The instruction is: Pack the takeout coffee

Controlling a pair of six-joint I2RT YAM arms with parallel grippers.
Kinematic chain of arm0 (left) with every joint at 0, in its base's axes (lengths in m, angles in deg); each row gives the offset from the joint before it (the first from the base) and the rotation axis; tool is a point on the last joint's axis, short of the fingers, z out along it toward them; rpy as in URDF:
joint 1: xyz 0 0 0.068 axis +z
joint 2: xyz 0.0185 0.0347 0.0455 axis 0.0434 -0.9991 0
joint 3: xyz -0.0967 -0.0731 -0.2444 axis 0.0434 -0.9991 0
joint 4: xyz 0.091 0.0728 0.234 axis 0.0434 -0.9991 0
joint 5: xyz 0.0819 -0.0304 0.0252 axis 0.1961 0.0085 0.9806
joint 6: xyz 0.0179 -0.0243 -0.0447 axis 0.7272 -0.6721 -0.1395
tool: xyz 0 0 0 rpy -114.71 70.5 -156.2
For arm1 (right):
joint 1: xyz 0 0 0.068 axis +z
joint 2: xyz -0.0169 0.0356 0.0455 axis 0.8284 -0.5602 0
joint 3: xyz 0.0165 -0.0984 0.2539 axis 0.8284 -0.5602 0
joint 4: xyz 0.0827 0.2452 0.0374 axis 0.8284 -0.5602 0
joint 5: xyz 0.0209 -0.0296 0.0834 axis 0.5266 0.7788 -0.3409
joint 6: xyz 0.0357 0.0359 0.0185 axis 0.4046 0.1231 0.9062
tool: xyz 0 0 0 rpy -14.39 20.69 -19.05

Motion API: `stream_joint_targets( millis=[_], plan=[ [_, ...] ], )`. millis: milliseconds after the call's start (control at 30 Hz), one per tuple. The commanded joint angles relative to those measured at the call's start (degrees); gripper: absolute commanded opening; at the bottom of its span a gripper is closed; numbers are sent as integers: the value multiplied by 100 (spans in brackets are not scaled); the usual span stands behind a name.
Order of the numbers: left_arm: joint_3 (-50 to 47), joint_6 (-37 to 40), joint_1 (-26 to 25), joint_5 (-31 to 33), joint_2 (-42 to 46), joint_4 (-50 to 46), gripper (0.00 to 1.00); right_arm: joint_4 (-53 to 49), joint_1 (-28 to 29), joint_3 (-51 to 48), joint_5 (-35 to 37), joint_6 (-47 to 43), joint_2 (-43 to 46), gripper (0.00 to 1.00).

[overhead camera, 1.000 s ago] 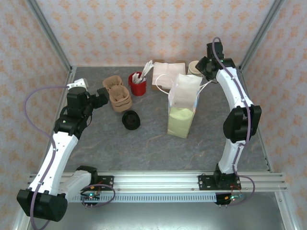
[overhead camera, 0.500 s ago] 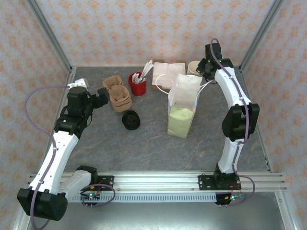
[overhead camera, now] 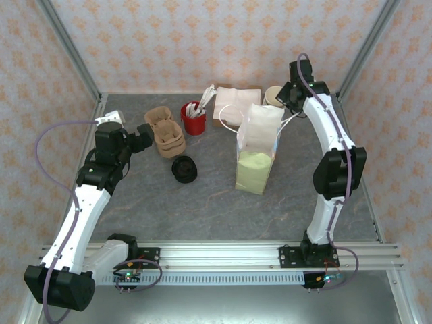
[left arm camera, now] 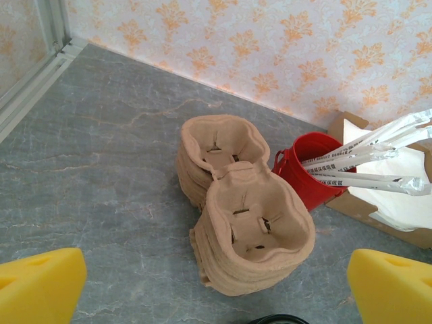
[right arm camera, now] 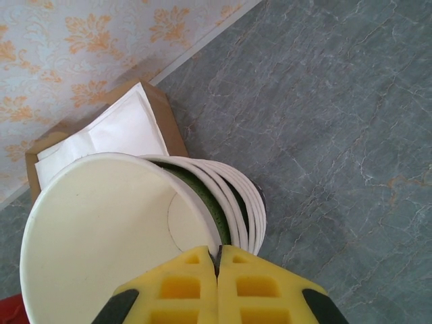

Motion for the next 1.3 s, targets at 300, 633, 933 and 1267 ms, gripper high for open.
stream_joint_targets(
  millis=[300, 633, 933, 1267],
  plan=[
    [160, 64, -33, -13, 189, -242, 100, -219, 45, 277, 393, 301, 831, 3],
    [176, 22, -37, -30, 303, -334, 100, -166, 48, 64, 399, 530, 1319, 3],
    [296, -45, -35, -201, 330, -409, 100, -141, 45, -361, 580, 578, 2246, 3],
    [484, -280, -63, -659, 347, -988, 100, -1561, 14, -865, 1354, 99, 3950, 3]
  ],
)
